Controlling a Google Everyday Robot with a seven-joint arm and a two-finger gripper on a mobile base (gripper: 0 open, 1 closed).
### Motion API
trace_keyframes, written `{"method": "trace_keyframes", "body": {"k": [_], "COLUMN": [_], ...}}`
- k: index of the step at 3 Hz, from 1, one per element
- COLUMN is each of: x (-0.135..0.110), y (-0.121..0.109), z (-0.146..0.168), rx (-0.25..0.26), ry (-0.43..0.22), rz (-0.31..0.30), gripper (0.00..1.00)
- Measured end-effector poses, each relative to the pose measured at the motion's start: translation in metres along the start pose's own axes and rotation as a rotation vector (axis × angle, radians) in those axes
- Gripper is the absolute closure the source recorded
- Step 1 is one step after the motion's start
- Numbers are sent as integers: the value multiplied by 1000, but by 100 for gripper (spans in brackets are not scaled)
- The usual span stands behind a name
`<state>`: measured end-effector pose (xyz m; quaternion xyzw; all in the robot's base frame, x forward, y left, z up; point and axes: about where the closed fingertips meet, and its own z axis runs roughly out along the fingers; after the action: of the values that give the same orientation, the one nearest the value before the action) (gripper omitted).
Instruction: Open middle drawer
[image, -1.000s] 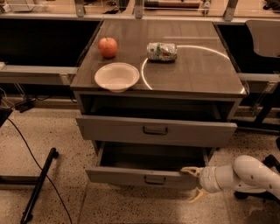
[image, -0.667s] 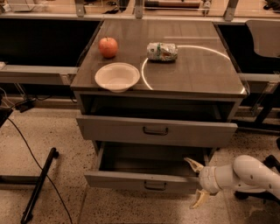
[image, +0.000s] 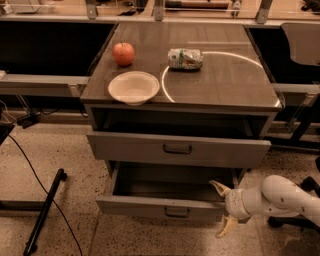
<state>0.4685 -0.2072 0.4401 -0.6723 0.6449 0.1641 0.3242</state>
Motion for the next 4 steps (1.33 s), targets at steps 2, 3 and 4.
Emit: {"method": "trace_keyframes", "body": {"k": [2, 3, 4], "x": [15, 7, -1], "y": [31, 46, 73], "z": [2, -8, -20], "rx": [-97, -124, -155], "ry": [161, 159, 145], "rz": [30, 5, 7], "gripper": [50, 72, 72]}}
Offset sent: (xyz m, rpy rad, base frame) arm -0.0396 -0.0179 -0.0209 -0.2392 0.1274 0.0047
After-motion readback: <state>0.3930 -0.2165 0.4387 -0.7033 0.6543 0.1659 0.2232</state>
